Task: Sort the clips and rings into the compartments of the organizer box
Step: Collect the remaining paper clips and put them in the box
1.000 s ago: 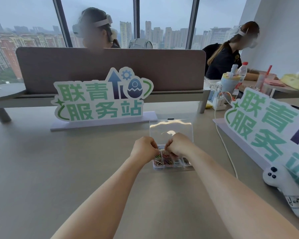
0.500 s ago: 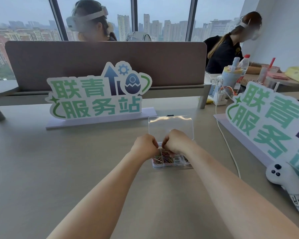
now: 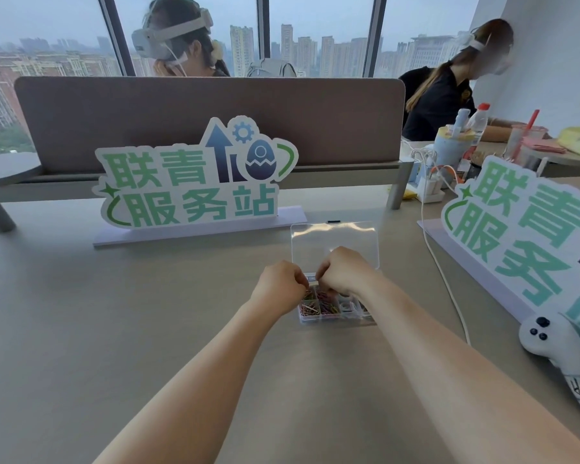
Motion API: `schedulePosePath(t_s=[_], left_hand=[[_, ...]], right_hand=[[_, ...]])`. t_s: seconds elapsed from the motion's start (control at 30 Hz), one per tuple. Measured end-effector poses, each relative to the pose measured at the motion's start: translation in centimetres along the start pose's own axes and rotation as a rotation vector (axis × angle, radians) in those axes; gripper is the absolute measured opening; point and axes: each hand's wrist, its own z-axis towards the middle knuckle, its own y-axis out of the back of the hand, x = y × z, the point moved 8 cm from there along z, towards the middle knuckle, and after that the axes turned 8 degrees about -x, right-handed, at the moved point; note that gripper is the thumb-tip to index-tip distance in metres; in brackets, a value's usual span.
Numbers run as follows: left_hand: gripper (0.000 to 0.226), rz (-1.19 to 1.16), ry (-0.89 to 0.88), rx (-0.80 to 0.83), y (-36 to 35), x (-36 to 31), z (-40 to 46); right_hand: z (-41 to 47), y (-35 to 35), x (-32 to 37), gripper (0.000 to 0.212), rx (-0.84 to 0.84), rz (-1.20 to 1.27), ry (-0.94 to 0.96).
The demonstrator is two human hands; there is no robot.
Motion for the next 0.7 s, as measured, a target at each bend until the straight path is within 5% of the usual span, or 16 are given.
schedulePosePath(t_s=[0.33,0.7], left_hand=[[0.005,-0.049,-0.031,0.076,-0.7,-0.2,-1.4],[0.009,0.075,-0.110,0.065,-0.9,-0.5,-1.8]], right_hand=[[-0.8,0.6,0.5,0.028,-0.054,-0.014,0.081],[-1.4,0.4,0.0,0.032,-0.043,-0.116,0.135]])
